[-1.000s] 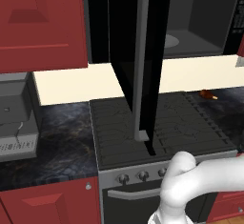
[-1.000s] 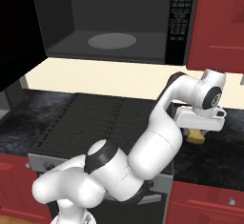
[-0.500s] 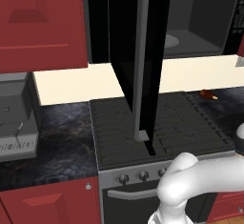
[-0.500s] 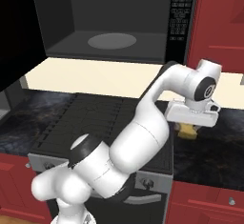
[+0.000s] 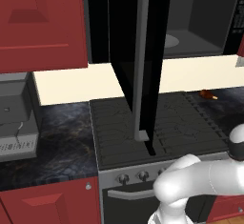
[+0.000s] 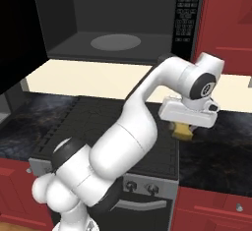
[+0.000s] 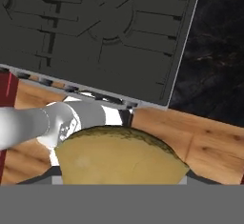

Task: Place the sponge inside the microwave to prepare for sanitizing.

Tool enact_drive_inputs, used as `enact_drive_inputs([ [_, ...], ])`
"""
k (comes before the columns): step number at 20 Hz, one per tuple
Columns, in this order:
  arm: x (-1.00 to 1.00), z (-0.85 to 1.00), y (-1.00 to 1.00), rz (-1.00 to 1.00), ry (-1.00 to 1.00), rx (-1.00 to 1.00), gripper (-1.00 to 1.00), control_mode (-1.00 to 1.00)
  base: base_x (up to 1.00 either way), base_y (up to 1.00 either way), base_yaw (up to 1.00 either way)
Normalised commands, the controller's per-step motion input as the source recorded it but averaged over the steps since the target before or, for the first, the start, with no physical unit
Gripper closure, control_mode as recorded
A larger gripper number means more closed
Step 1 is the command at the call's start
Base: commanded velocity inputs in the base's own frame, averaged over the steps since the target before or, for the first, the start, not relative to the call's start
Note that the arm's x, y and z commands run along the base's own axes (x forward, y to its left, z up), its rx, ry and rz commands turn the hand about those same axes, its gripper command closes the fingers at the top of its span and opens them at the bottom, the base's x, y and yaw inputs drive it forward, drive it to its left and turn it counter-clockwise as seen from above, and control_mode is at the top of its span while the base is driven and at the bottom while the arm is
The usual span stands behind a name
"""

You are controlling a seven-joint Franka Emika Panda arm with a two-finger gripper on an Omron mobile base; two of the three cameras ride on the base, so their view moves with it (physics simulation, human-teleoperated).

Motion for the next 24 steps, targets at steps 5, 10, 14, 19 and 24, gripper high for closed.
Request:
enact_drive_inputs([
  [5, -0.37, 0.19, 0.57, 0.00, -0.27, 0.00, 1.00, -1.00, 0.00, 0.00, 0.00],
  [10, -0.29, 0.14, 0.60, -0.01, -0.28, 0.00, 1.00, -1.00, 0.00, 0.00, 0.00],
  [14, -0.01, 0.23, 0.58, -0.12, -0.17, -0.08, 1.00, -1.00, 0.00, 0.00, 0.00],
  [19, 0.11, 0.16, 0.56, -0.14, -0.12, -0.12, 1.00, -1.00, 0.00, 0.00, 0.00],
  [24, 0.30, 0.19, 0.45, -0.15, -0.05, -0.09, 1.00, -1.00, 0.00, 0.00, 0.00],
])
